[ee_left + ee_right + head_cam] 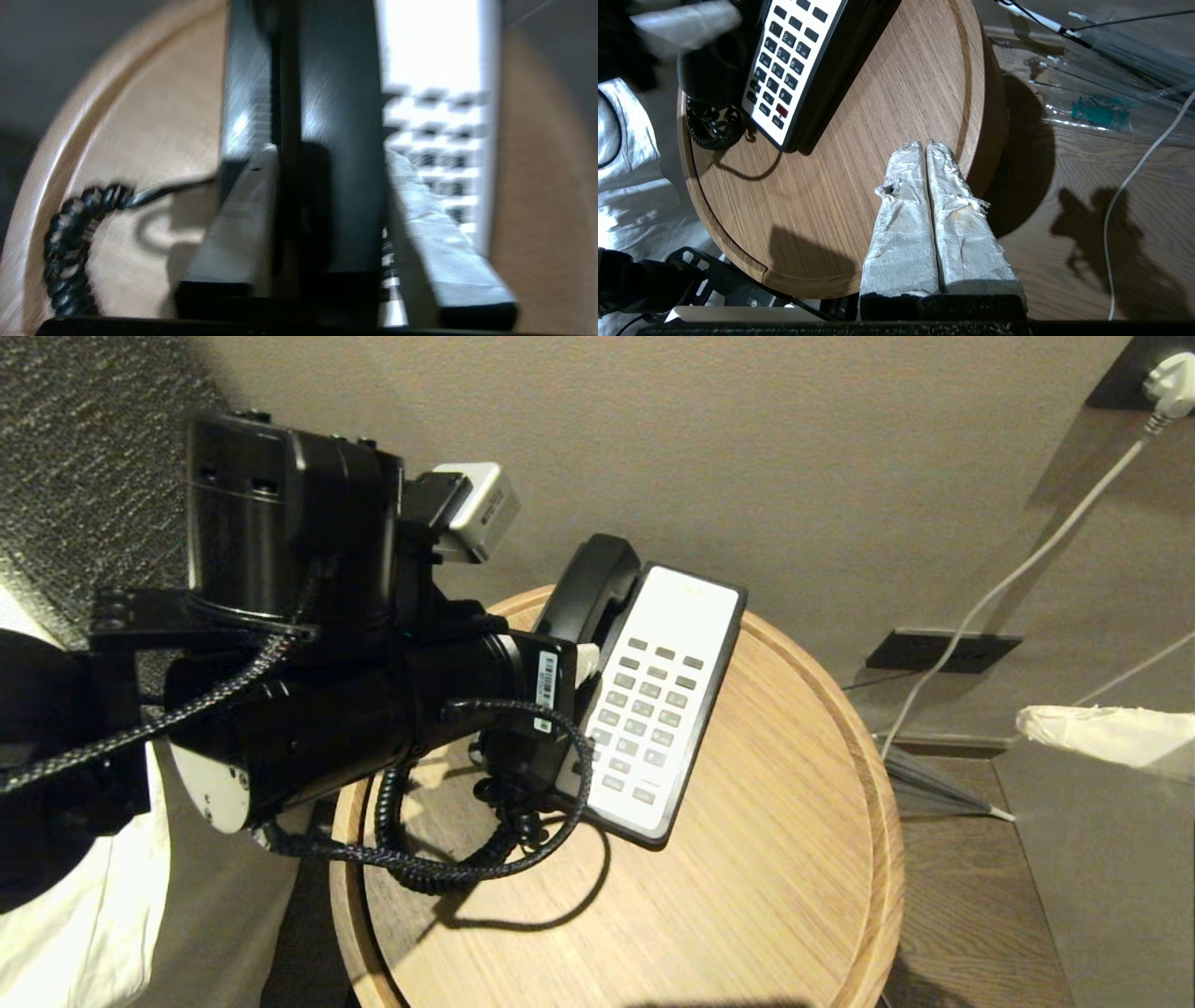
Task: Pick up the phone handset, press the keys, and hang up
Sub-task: Put the handset back
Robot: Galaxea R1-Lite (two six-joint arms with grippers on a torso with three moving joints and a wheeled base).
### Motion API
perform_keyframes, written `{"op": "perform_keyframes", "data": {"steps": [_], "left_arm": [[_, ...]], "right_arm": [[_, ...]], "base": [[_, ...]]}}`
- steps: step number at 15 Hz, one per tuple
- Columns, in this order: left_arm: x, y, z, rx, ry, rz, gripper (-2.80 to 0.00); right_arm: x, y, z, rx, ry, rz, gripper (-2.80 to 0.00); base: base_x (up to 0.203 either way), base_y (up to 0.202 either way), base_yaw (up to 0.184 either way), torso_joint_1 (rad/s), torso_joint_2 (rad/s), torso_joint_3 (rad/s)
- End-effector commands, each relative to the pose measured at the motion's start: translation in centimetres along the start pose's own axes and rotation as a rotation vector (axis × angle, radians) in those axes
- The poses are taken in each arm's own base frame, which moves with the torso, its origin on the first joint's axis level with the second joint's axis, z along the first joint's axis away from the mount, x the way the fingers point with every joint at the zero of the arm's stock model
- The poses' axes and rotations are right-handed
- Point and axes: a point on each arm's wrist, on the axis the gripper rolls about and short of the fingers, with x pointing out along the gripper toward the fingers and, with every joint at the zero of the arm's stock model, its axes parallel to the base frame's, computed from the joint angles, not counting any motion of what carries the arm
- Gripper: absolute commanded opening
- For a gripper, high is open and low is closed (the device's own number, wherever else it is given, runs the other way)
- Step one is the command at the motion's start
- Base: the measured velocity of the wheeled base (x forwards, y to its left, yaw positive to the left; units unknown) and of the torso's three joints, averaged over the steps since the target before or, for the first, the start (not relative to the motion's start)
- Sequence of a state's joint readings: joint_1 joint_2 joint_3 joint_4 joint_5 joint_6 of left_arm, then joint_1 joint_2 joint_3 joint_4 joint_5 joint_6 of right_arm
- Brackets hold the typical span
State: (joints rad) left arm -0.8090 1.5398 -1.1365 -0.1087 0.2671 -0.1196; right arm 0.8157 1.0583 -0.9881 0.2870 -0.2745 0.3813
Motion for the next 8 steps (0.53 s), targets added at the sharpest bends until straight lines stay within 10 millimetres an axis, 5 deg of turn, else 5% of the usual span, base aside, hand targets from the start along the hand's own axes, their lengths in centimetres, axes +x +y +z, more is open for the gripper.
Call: {"op": "perform_keyframes", "data": {"steps": [1,8], "left_arm": [[0.34,0.07,-0.07,-0.001,0.002,0.008,0.00],[0.28,0.10,0.81,0.003,-0.044,-0.021,0.00]], "right_arm": [[0.05,0.03,-0.02,0.001,0.001,0.000,-2.80],[-0.01,-0.16,-0.52,-0.002,0.016,0.004,-2.80]], "base": [[0.000,0.000,0.000,0.000,0.00,0.000],[0.000,0.000,0.000,0.000,0.00,0.000]]}}
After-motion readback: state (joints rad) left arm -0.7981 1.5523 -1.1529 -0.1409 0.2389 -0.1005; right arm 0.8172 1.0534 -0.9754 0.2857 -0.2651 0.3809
